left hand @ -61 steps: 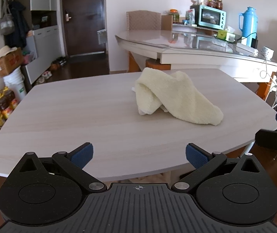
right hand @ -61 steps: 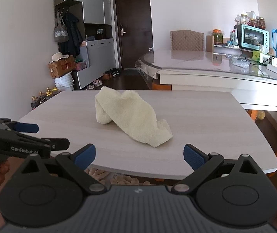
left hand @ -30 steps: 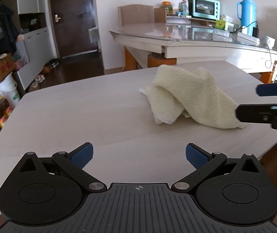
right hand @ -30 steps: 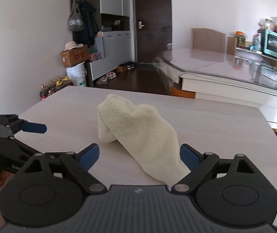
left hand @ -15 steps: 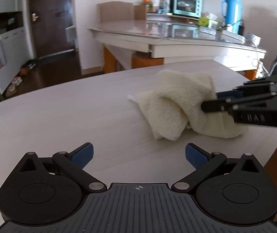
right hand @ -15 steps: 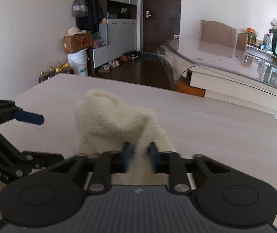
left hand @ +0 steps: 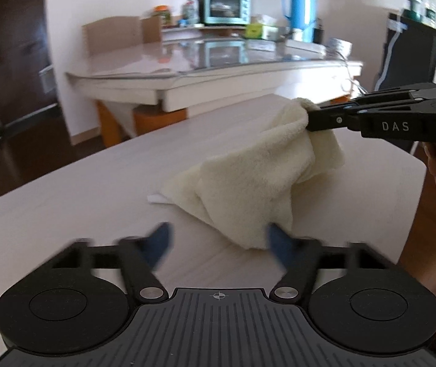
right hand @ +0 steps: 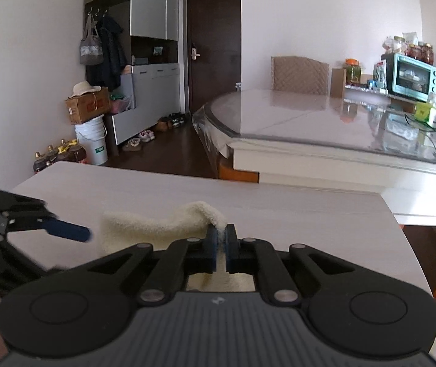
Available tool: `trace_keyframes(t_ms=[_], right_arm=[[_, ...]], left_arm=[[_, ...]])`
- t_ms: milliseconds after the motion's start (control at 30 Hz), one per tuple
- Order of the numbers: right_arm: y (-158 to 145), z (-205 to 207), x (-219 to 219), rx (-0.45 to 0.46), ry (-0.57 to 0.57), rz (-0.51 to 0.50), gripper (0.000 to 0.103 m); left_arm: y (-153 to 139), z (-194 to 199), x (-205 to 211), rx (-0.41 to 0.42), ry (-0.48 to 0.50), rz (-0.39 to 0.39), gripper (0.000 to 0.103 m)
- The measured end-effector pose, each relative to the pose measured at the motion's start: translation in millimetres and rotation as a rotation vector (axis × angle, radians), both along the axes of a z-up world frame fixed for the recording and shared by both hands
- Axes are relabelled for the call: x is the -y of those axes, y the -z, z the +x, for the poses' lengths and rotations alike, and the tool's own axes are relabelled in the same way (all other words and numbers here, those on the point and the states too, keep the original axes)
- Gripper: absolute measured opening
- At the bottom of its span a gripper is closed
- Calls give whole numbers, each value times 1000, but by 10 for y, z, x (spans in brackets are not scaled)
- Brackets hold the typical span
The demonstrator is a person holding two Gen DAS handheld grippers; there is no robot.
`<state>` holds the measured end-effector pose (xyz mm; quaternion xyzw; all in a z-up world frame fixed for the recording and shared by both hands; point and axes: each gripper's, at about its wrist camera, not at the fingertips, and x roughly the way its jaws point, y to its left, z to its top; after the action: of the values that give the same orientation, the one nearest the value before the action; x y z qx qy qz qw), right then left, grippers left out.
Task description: Fold towel
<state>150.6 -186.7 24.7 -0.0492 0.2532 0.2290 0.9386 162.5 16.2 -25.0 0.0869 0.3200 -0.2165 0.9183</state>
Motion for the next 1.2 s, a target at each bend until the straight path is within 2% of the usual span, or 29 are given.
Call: trace_keyframes(t_ms=[167, 200, 233, 300, 400, 500, 600, 733, 833, 967, 1067, 1133, 1200], right_arm=[[91, 0, 69, -33, 0, -13, 6], [104, -8, 84, -36, 5, -12, 6], [113, -17, 97, -39, 7, -12, 6], [147, -19, 146, -52, 18, -10, 6], [174, -23, 173, -64, 20, -11, 6], [195, -22, 169, -90, -10, -1, 6], [234, -57, 119, -125, -67, 8, 7], [266, -103, 52, -157, -135, 16, 15], [195, -152, 64, -162, -174, 78, 20], [91, -128, 113, -117, -160, 105, 28], [61, -46, 142, -104, -122, 117, 34], [51, 7, 149, -97, -101, 115, 45], [61, 51, 132, -91, -84, 96, 46]], left_arm=[[58, 127, 222, 0, 56, 14, 66], [70, 135, 239, -4, 62, 15, 55], [81, 146, 257, -11, 72, 12, 36], [79, 145, 279, -9, 86, 10, 18], [28, 61, 215, 24, 82, 10, 12], [-26, -40, 107, 50, 71, 18, 12], [-34, -195, -29, 32, 74, 59, 11], [15, -402, -128, 3, 84, 117, 11], [49, -511, -187, -2, 93, 136, 12], [74, -650, -302, -4, 103, 135, 13], [60, -713, -382, -10, 113, 118, 21], [44, -745, -428, -12, 122, 107, 28], [12, -783, -503, -13, 126, 86, 33]])
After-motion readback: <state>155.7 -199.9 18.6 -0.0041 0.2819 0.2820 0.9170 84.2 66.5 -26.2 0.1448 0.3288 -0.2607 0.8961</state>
